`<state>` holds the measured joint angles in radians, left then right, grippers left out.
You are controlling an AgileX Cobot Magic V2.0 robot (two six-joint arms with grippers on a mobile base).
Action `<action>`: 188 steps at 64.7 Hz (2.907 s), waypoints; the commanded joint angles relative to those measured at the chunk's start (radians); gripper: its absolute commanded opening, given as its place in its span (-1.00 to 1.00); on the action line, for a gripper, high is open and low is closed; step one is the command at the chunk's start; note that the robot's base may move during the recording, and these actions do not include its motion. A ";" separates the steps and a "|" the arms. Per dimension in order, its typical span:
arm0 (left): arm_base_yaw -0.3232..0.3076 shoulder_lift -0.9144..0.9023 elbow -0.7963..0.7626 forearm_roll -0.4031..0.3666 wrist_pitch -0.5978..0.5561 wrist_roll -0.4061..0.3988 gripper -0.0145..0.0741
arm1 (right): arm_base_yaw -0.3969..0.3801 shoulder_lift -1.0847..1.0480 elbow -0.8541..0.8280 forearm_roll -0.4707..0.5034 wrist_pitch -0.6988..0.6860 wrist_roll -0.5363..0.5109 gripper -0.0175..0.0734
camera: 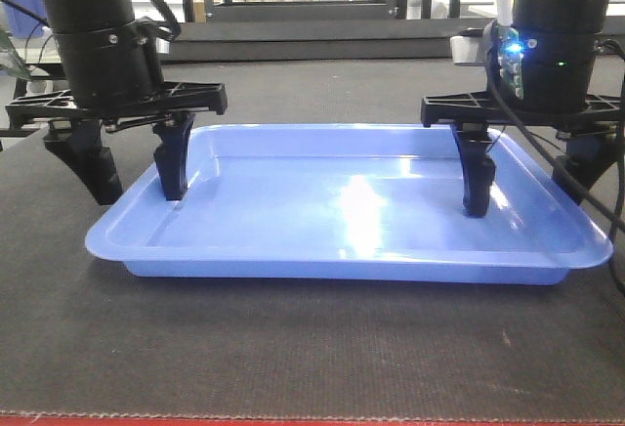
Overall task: Grab blue tray and place on right shelf
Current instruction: 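Close both grippers on the tray's side rims, then lift the blue tray off the table with both grippers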
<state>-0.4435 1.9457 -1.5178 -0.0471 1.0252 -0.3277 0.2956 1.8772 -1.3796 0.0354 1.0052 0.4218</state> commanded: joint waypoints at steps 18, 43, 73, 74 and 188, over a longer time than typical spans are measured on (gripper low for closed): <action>0.003 -0.040 -0.020 -0.010 -0.002 -0.008 -0.01 | -0.007 -0.051 -0.030 -0.005 -0.010 0.005 0.52; 0.003 -0.033 -0.020 -0.015 0.000 -0.004 -0.40 | -0.007 -0.051 -0.030 -0.005 -0.009 0.005 0.38; 0.003 -0.033 -0.020 -0.015 0.033 -0.004 -0.78 | -0.007 -0.051 -0.030 -0.005 -0.012 0.005 -0.13; 0.003 -0.033 -0.020 -0.015 0.035 -0.004 -0.78 | -0.007 -0.051 -0.030 -0.005 -0.012 0.005 -0.13; -0.287 -0.709 0.460 0.070 0.060 -0.376 -0.78 | 0.392 -0.564 0.262 -0.115 0.031 0.385 -0.13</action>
<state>-0.7109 1.2614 -1.0296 0.0725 1.1316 -0.6959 0.6781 1.3482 -1.0840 -0.1196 1.1422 0.7868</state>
